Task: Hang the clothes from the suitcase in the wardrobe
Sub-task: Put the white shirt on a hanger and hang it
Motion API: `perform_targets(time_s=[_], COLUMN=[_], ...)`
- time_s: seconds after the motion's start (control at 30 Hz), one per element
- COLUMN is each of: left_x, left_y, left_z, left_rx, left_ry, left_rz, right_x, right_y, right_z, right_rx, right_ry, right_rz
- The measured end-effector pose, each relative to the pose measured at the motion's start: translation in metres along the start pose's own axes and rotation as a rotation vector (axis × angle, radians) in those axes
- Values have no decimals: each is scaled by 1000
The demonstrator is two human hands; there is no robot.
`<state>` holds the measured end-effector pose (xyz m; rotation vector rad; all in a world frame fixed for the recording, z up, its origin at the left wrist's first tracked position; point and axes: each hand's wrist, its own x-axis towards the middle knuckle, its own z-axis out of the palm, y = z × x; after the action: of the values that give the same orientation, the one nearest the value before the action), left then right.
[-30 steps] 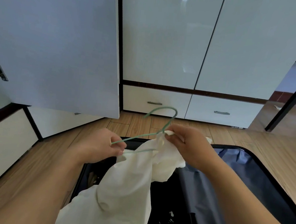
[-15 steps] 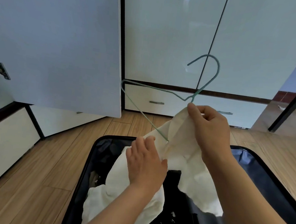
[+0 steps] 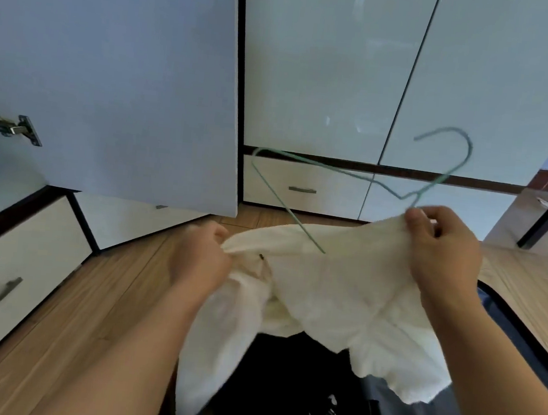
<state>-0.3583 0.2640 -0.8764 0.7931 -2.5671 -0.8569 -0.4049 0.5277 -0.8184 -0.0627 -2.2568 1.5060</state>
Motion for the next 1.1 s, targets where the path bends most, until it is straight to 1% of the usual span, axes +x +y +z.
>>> perform_targets(time_s=[0.03,0.1,0.13,0.17,0.2,0.27,0.3,0.37,0.4,0.43,0.5,0.57,0.63,0.7,0.77,0.83,0.9,0.93,1.0,1.1], left_x=[6,9,10,11,12,18,22,30,31,32,34,34,39,48,63,76,83,89,102,121], left_y=[-7,-16,-19,-20,-20,-21,-22,-23,-21,-15,-1,19,36,47,54,62,78,91,121,187], left_z=[-12,-27,-30,-33,-34,-40,-46,-57,-60,-63,-68,-73,-87,-105,-131,-163,-198,-217,-256,-328], left_rx=[44,212,278,324,316,160,-2,-351,-426,-441,-339,-148,93,301,546,737,794,770,675,489], left_ry=[82,211,213,176,110,-48,-104,-119,-104,-84,-53,-52,16,121,170,124,24,-24,-92,-164], left_rz=[-6,10,31,61,77,38,-3,-82,-106,-107,-51,81,242,315,283,178,54,-7,-83,-104], right_x=[-1,-7,-9,-10,-11,-11,-10,-10,-10,-9,-2,8,21,34,50,68,83,92,111,142], right_y=[9,16,15,11,7,0,0,1,1,-2,-14,-28,-49,-65,-86,-109,-140,-158,-200,-282], right_z=[1,5,7,9,10,8,6,1,-2,-4,-4,-3,1,2,0,-3,-8,-11,-18,-37], right_rx=[-5,-31,-36,-20,9,43,27,-61,-114,-159,-207,-210,-241,-250,-227,-265,-237,-218,-217,-186], right_ry=[-11,-55,-75,-94,-117,-171,-198,-249,-281,-309,-322,-266,-243,-221,-180,-191,-240,-271,-346,-426], right_rz=[31,30,16,-3,-32,-108,-153,-262,-310,-343,-368,-373,-417,-448,-447,-458,-440,-431,-451,-521])
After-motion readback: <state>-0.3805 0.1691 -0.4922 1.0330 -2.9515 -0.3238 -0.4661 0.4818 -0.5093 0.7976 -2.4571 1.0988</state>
